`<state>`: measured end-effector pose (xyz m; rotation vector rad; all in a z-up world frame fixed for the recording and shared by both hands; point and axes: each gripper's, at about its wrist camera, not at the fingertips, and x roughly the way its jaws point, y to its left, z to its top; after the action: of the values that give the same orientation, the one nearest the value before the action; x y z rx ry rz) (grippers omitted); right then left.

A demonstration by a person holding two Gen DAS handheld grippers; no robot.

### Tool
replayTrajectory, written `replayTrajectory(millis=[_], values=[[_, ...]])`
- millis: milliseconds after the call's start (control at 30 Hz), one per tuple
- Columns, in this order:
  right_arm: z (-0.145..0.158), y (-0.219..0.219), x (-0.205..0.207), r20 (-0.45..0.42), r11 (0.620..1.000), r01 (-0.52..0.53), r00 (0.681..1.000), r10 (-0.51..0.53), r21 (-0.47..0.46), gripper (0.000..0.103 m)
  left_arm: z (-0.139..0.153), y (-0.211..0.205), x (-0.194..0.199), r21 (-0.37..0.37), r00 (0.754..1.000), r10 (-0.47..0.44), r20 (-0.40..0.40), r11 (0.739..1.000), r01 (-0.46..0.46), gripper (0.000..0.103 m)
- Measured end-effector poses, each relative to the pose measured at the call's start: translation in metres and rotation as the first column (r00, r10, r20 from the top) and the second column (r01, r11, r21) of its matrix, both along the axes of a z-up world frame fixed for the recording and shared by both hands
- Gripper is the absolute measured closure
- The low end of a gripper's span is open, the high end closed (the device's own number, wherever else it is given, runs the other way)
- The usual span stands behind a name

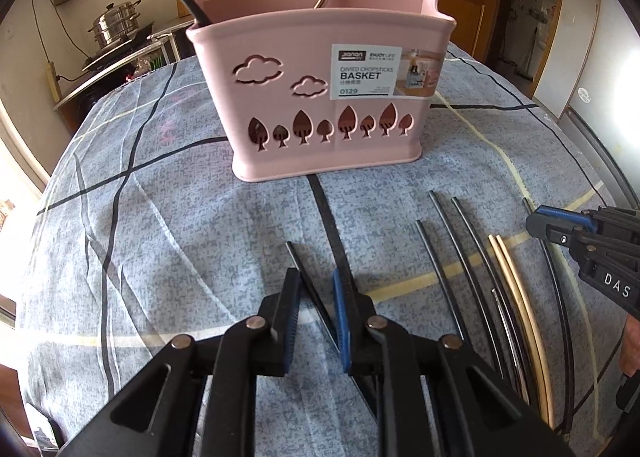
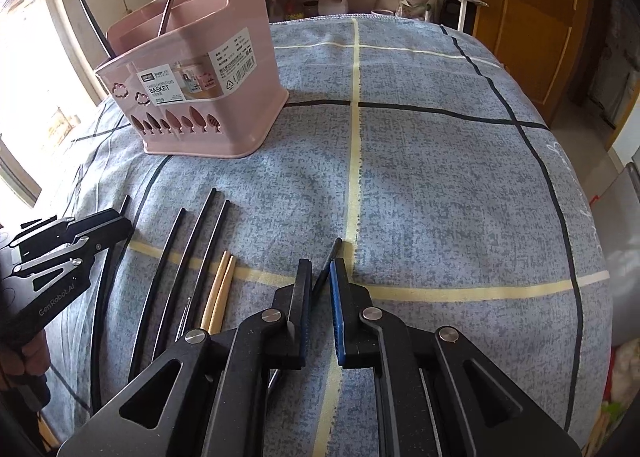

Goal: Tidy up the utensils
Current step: 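Close the left gripper on a chopstick while the right gripper grasps another, then lift both chopsticks upright and carry them above the pink basket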

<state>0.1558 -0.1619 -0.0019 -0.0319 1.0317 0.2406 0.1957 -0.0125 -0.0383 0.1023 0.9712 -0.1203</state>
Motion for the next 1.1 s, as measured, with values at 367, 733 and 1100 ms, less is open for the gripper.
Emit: replayTrajectory(millis=[367,733,1100], values=[[0.026,0.001,-0.009,0.062,0.997,-0.028,0.998,0.024,0.067,0.098,0.029,0.011,-0.004,-0.117,0.999,-0.009,0.037,0.993,0.014,0.097],[0.116,-0.004,-0.030,0.277,0.992,-0.059,0.961,0.026,0.113,0.099,0.127,0.032,-0.027,-0.180,0.969,-0.038,0.245,0.980,0.084,0.098],[0.180,-0.009,-0.051,0.446,0.990,-0.070,0.895,0.010,0.118,0.099,0.176,0.049,-0.042,-0.212,0.931,-0.036,0.363,0.970,0.120,0.098]])
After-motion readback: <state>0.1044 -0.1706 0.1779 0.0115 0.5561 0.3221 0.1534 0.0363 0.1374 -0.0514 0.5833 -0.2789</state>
